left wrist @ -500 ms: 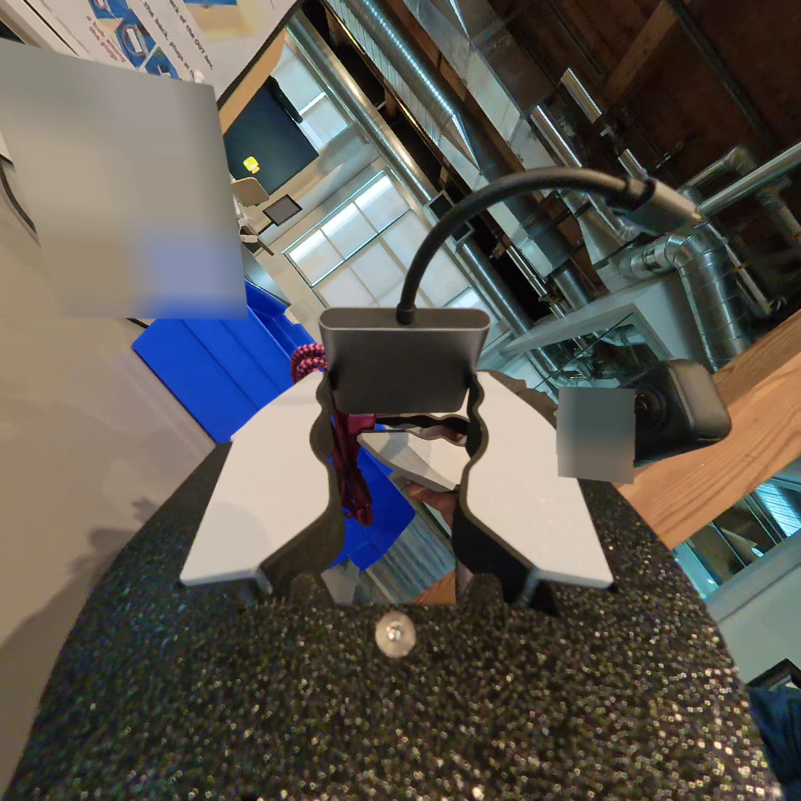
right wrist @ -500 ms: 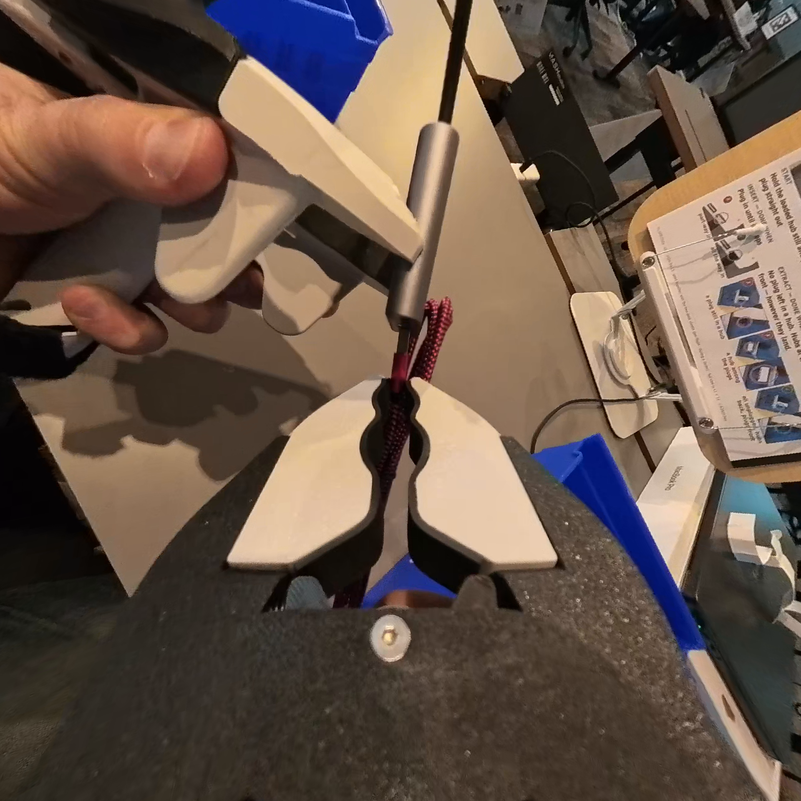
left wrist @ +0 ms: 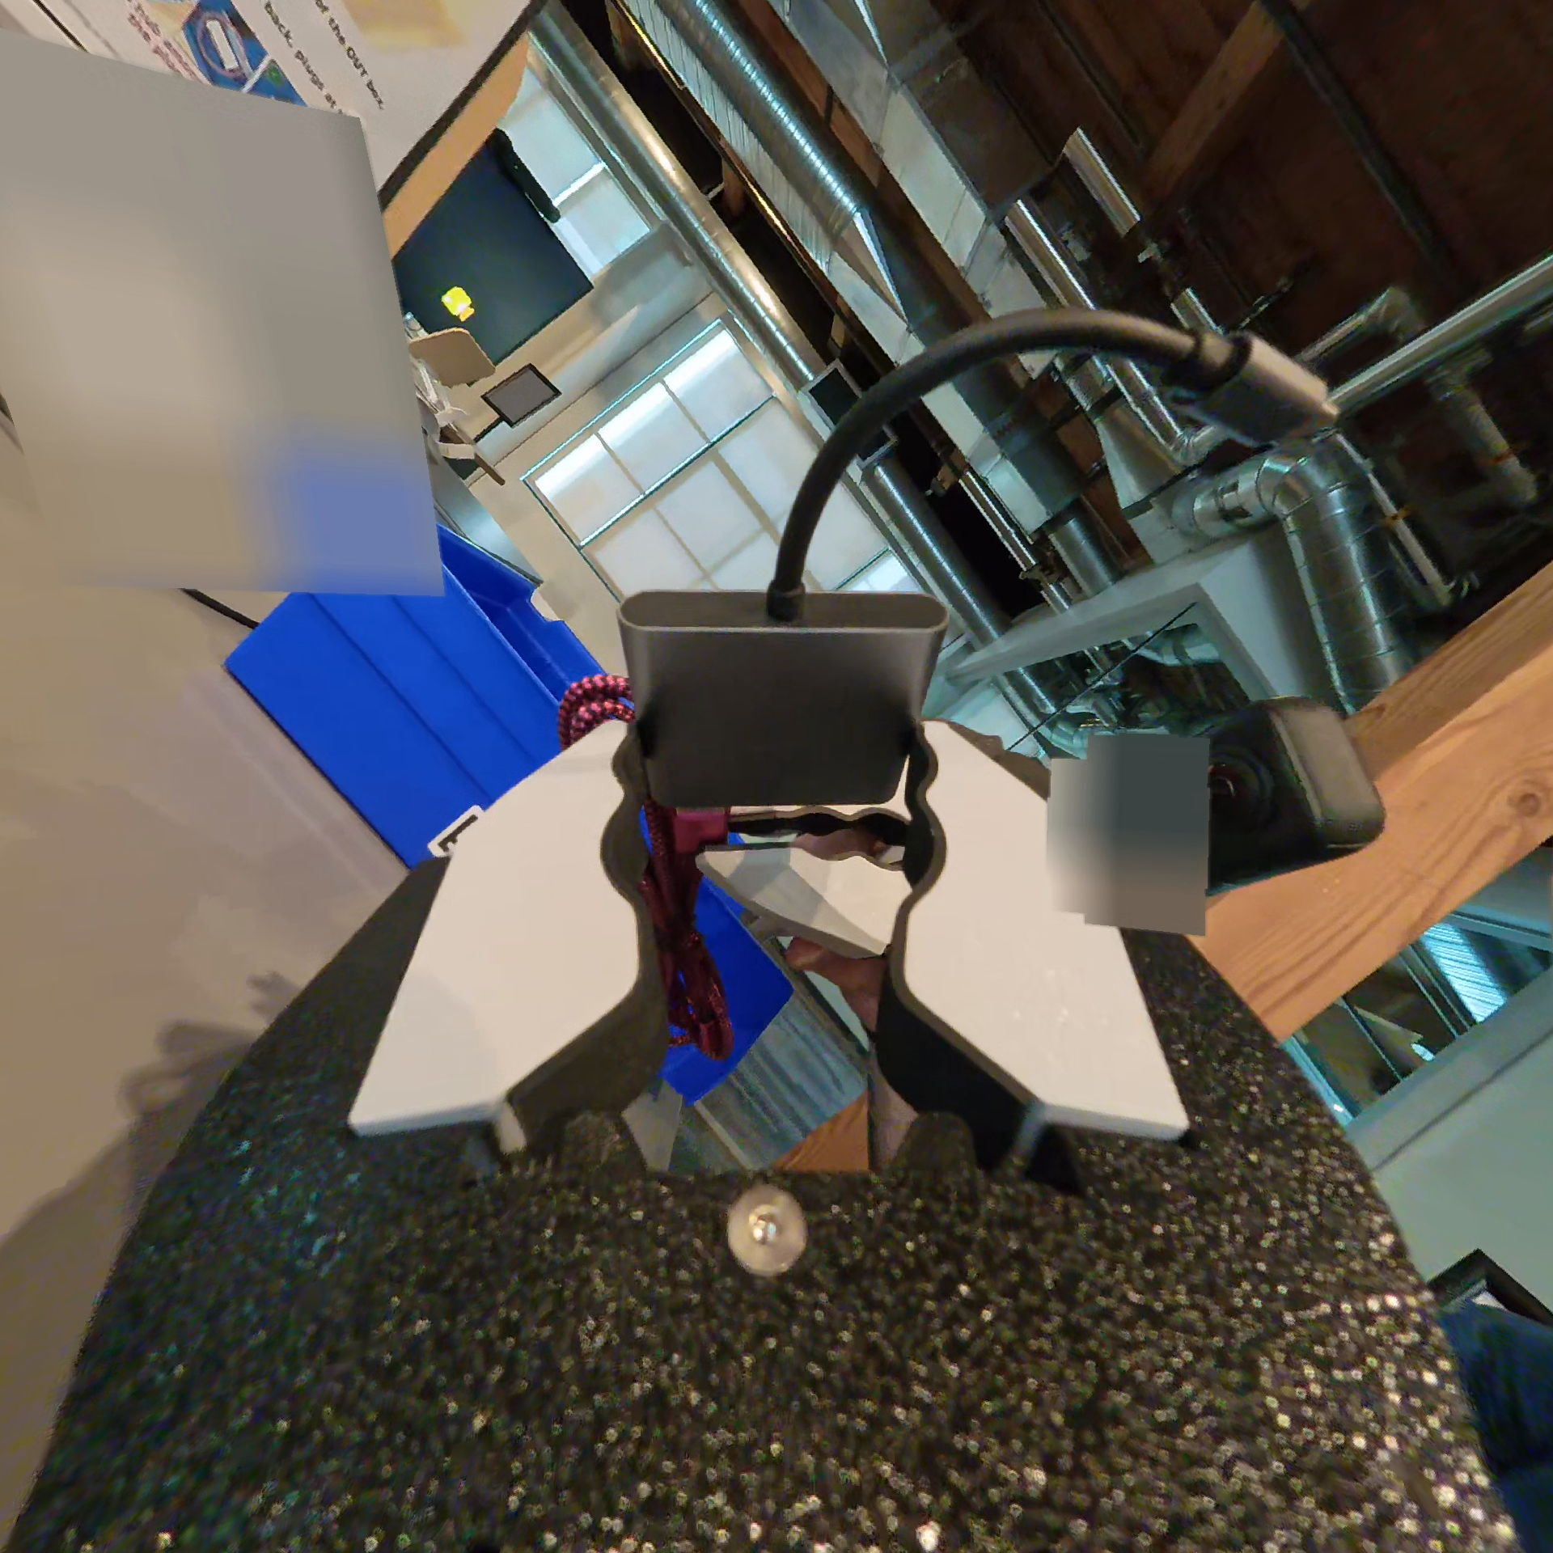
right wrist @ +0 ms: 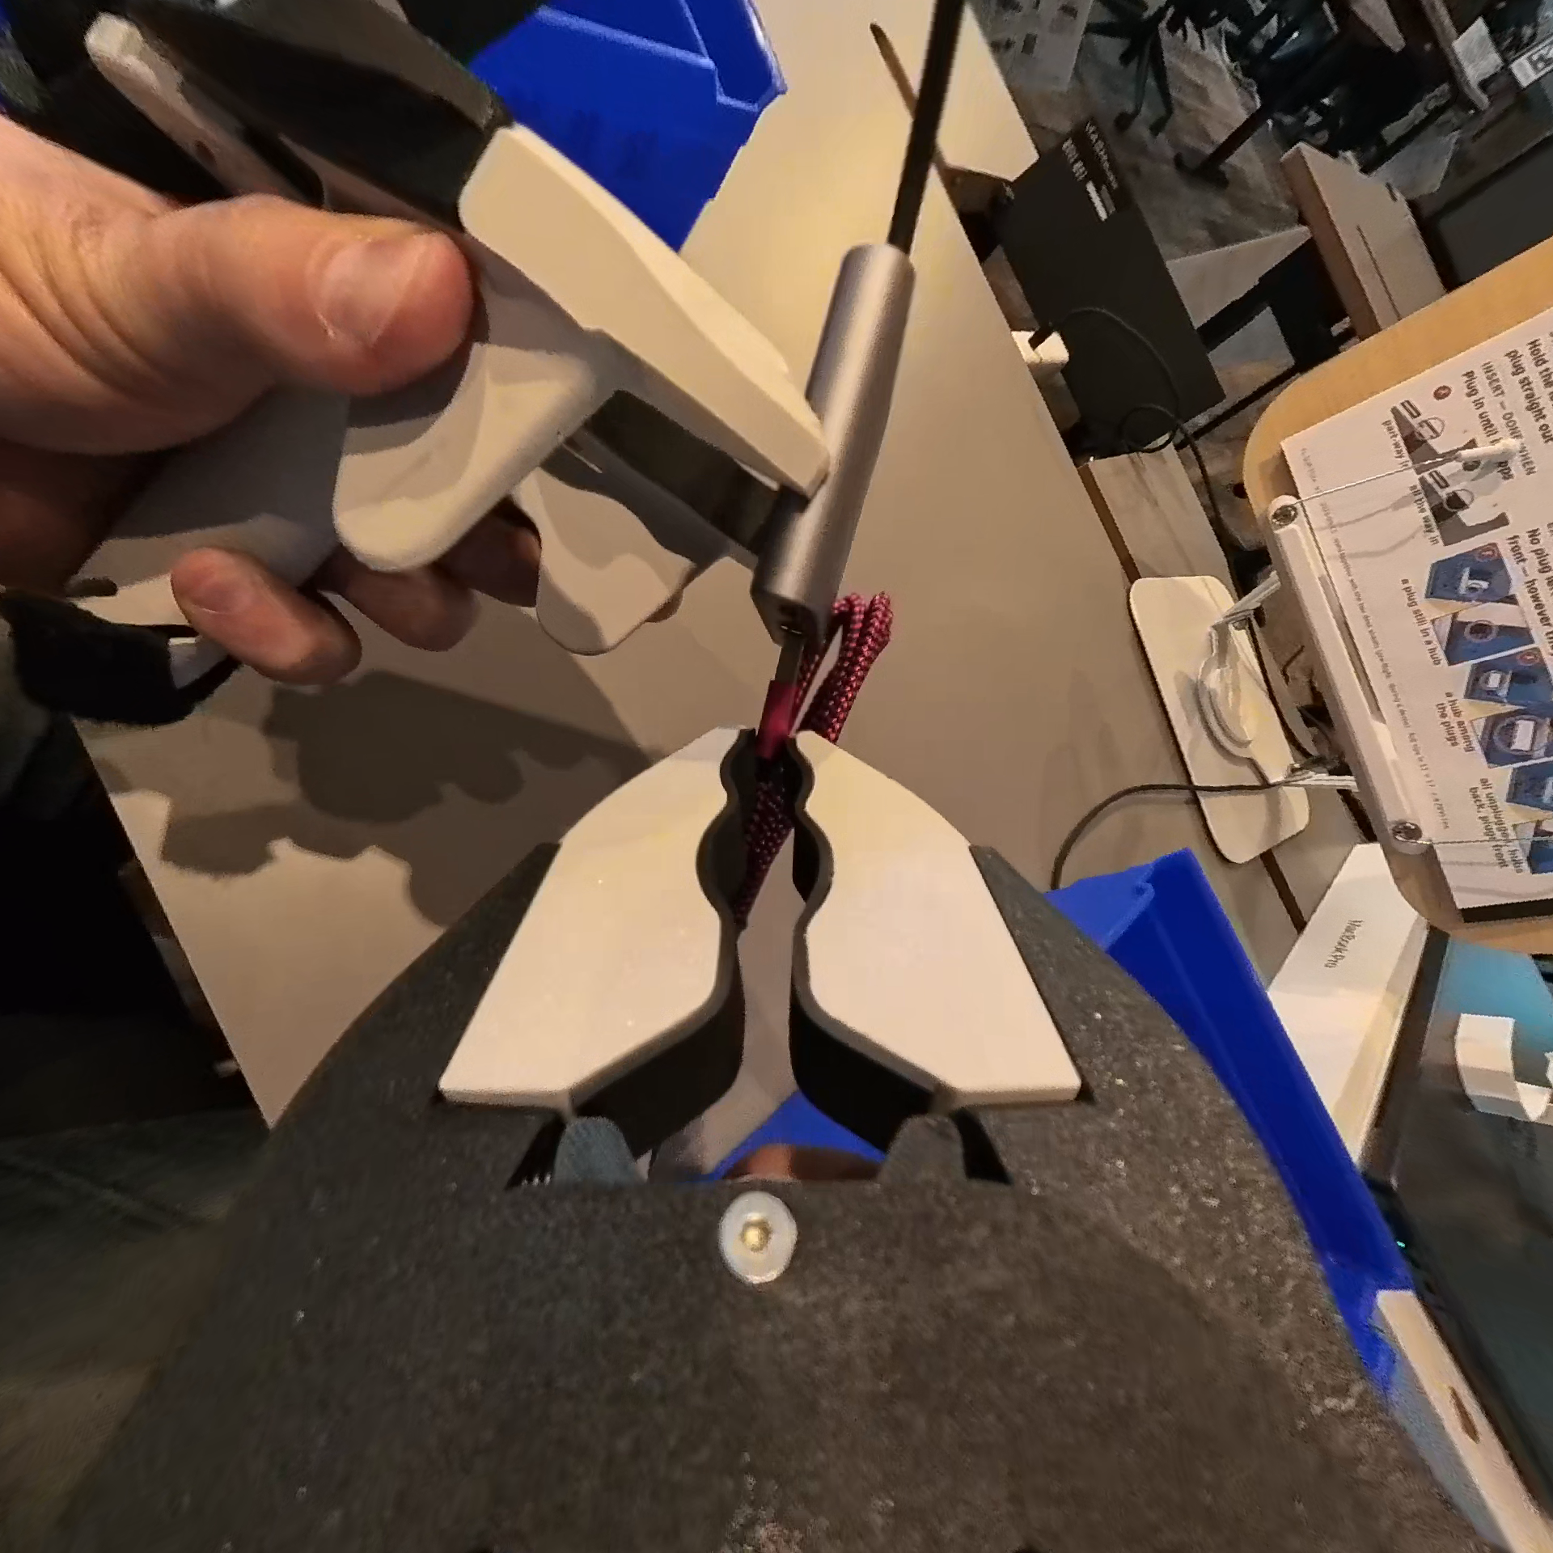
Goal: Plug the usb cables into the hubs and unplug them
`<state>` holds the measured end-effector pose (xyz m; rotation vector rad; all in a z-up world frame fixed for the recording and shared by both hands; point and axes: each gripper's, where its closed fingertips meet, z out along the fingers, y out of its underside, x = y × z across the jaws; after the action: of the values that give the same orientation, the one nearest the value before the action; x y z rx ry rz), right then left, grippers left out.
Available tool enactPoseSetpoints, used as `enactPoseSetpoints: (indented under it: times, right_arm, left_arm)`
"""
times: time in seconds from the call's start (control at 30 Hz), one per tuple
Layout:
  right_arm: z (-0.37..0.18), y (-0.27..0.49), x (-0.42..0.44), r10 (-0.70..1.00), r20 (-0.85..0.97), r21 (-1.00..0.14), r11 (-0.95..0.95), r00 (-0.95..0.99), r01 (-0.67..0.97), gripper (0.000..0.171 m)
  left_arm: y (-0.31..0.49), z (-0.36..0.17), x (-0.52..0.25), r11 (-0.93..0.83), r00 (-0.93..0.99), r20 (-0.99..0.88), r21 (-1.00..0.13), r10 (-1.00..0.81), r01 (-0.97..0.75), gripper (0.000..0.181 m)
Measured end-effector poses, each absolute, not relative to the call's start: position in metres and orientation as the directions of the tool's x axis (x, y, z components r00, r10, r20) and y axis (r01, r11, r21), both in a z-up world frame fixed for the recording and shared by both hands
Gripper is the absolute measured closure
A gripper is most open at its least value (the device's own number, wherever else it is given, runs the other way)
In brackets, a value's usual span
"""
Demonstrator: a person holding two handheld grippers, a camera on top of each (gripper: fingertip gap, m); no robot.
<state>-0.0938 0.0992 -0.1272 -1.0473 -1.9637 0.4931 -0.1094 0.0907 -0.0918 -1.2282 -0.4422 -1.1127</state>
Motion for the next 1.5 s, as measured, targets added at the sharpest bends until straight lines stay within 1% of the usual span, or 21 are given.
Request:
enactPoseSetpoints:
  times: [0.13, 0.3, 0.33, 0.37, 0.5, 0.67, 0.77, 0.87, 1.1, 1.2, 1.33, 1.5]
  right_arm:
    - [-0.122, 0.096, -0.095, 0.840, 0.460, -0.704, 0.542, -0.288, 0.459, 0.166]
    - [-0.118, 0.097, -0.094, 0.850, 0.449, -0.724, 0.526, -0.275, 0.445, 0.166]
    - [-0.117, 0.096, -0.094, 0.861, 0.429, -0.739, 0.509, -0.274, 0.441, 0.166]
    - [-0.115, 0.094, -0.094, 0.872, 0.401, -0.760, 0.487, -0.279, 0.429, 0.166]
    - [-0.113, 0.094, -0.093, 0.884, 0.374, -0.783, 0.462, -0.279, 0.417, 0.165]
    - [-0.111, 0.093, -0.093, 0.908, 0.306, -0.824, 0.402, -0.285, 0.400, 0.166]
    - [-0.106, 0.092, -0.093, 0.924, 0.253, -0.857, 0.352, -0.288, 0.377, 0.166]
    - [-0.099, 0.090, -0.093, 0.934, 0.197, -0.889, 0.298, -0.299, 0.346, 0.166]
    - [-0.089, 0.078, -0.091, 0.929, 0.081, -0.935, 0.196, -0.361, 0.294, 0.166]
    - [-0.088, 0.070, -0.091, 0.917, 0.023, -0.946, 0.148, -0.399, 0.287, 0.166]
    - [-0.086, 0.062, -0.093, 0.899, -0.044, -0.956, 0.088, -0.435, 0.279, 0.166]
    - [-0.084, 0.056, -0.095, 0.880, -0.104, -0.961, 0.031, -0.463, 0.275, 0.166]
  left_arm:
    - [0.088, -0.087, -0.111, -0.052, 0.425, 0.784, -0.499, -0.453, 0.865, 0.121]
    - [0.087, -0.084, -0.113, -0.046, 0.378, 0.785, -0.457, -0.491, 0.888, 0.122]
    - [0.086, -0.084, -0.114, -0.040, 0.379, 0.782, -0.456, -0.495, 0.889, 0.125]
    - [0.086, -0.083, -0.114, -0.031, 0.379, 0.779, -0.453, -0.499, 0.891, 0.132]
    - [0.085, -0.082, -0.114, -0.021, 0.378, 0.771, -0.451, -0.512, 0.892, 0.141]
    - [0.083, -0.079, -0.116, -0.005, 0.376, 0.760, -0.446, -0.530, 0.895, 0.135]
    - [0.079, -0.070, -0.117, 0.008, 0.341, 0.742, -0.413, -0.578, 0.911, 0.126]
    - [0.075, -0.066, -0.120, 0.022, 0.306, 0.724, -0.374, -0.618, 0.927, 0.121]
    - [0.068, -0.059, -0.126, 0.083, 0.275, 0.667, -0.305, -0.692, 0.949, 0.119]
    - [0.062, -0.053, -0.126, 0.129, 0.298, 0.619, -0.303, -0.726, 0.944, 0.124]
    - [0.054, -0.047, -0.124, 0.195, 0.341, 0.559, -0.304, -0.755, 0.932, 0.134]
    - [0.050, -0.044, -0.123, 0.269, 0.414, 0.528, -0.330, -0.742, 0.905, 0.153]
